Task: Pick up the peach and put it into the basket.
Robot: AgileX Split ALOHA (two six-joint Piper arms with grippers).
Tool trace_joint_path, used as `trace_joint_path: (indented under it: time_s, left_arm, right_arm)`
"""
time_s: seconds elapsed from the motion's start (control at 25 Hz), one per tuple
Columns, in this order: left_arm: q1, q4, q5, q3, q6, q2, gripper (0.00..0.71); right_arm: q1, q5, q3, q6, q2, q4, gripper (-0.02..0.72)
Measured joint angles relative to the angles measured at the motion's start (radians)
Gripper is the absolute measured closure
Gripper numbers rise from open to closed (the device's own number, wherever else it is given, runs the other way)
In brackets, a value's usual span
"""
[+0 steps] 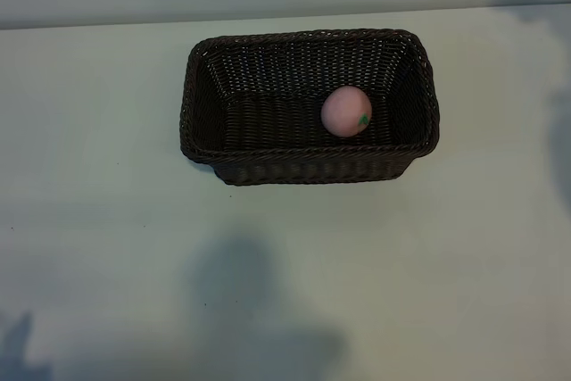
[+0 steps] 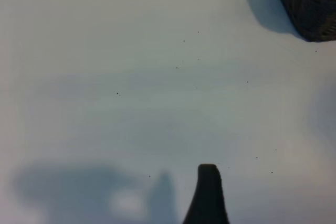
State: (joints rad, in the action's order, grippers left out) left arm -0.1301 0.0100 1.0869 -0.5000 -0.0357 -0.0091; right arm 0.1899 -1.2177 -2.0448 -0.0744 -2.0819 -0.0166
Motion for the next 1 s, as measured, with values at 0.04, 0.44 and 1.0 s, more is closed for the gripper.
trace_joint_path:
  time_s: [0.04,0.44,1.0]
  left_arm:
    - [0.000,0.000,0.000,0.000,0.000,0.000,0.117]
    - [0.000,0.000,0.000,0.000,0.000,0.000,0.117]
    - [0.000,0.000,0.000,0.000,0.000,0.000,0.117]
  right_arm:
    - [0.016,-0.001,0.000,0.004,0.004,-0.005,0.106]
    - [0.168,-0.002,0.190,0.001,0.234,-0.056,0.106]
    - [0.168,-0.004,0.507,-0.034,0.929,-0.115,0.106]
